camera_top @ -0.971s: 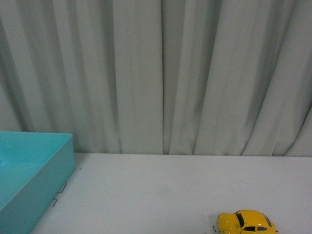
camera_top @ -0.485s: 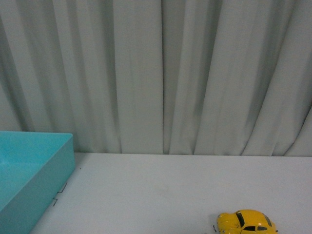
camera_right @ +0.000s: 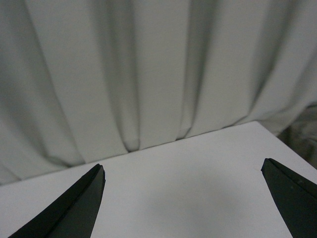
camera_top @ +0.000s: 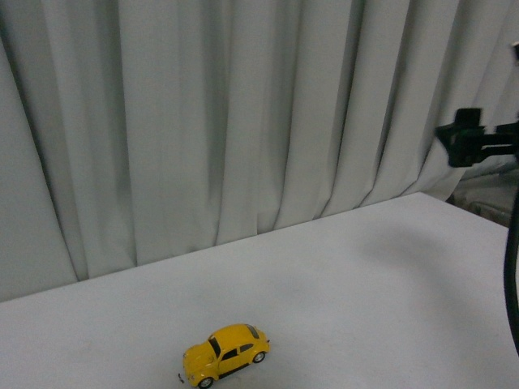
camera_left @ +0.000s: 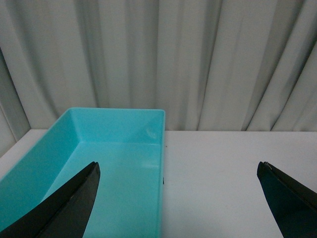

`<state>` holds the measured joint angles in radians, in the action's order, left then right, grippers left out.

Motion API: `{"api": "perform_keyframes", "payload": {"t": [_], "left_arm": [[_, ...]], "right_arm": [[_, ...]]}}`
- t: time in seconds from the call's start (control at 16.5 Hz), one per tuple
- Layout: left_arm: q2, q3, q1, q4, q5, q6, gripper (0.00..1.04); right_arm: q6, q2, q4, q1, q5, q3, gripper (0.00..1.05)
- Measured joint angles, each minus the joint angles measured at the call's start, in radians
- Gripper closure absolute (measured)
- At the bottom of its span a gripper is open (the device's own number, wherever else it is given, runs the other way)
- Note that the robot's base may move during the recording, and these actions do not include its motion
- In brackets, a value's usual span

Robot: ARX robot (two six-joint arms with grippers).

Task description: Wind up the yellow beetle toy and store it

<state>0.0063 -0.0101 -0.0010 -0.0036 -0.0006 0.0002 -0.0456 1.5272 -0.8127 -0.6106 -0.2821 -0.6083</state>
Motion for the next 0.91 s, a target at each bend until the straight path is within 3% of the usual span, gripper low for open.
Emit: {"api": "perform_keyframes", "payload": {"t": [0.18,0.49,0.91], "left_arm": [[0.000,0.000,0.000,0.000,0.000,0.000,0.07],[0.000,0.000,0.000,0.000,0.000,0.000,0.07],[0.000,0.000,0.000,0.000,0.000,0.000,0.07]], "right_arm": [[-0.295,0.258,0.250,0.094,-0.236,-0.301,0.07],[-0.765,0.419,0.719,0.243,-0.472,-0.520,0.07],[-1.186,0.578,1.312,0.400,-0.591,-0.788,0.07]]}}
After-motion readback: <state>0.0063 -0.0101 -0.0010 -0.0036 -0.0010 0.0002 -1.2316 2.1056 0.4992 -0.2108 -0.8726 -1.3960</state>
